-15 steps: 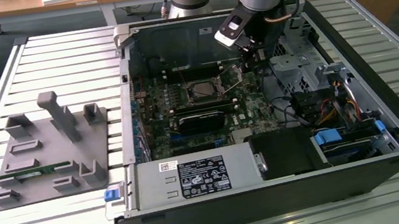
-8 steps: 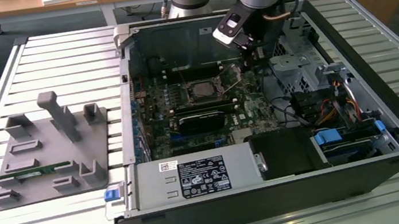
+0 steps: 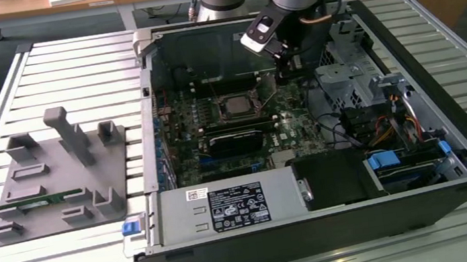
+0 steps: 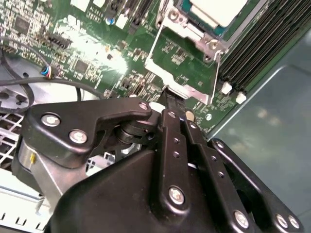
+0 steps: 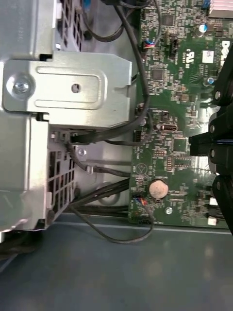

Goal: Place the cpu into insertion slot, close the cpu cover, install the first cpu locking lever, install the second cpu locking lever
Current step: 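Close the cpu cover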

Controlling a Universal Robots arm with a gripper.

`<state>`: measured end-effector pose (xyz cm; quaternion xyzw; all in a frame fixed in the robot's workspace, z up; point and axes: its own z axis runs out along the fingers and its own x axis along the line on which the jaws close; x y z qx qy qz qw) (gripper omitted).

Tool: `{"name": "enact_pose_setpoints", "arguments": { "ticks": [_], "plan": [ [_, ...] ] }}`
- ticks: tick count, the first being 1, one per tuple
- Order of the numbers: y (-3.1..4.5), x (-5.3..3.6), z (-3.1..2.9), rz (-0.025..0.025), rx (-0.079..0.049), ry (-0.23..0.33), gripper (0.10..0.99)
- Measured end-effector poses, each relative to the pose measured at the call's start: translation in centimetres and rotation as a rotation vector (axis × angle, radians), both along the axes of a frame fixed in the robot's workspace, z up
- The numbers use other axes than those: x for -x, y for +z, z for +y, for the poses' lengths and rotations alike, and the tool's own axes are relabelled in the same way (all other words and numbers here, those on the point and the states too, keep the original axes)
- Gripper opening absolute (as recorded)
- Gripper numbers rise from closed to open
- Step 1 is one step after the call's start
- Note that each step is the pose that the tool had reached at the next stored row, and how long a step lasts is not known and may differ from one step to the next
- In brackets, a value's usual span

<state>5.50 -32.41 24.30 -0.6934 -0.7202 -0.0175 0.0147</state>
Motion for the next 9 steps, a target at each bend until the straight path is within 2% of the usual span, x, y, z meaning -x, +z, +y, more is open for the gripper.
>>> {"name": "enact_pose_setpoints", "arguments": {
  "ticks": [9],
  "plan": [
    [0.0,1.28,0.0,0.0,0.0,0.0,0.106]
  ]
}}
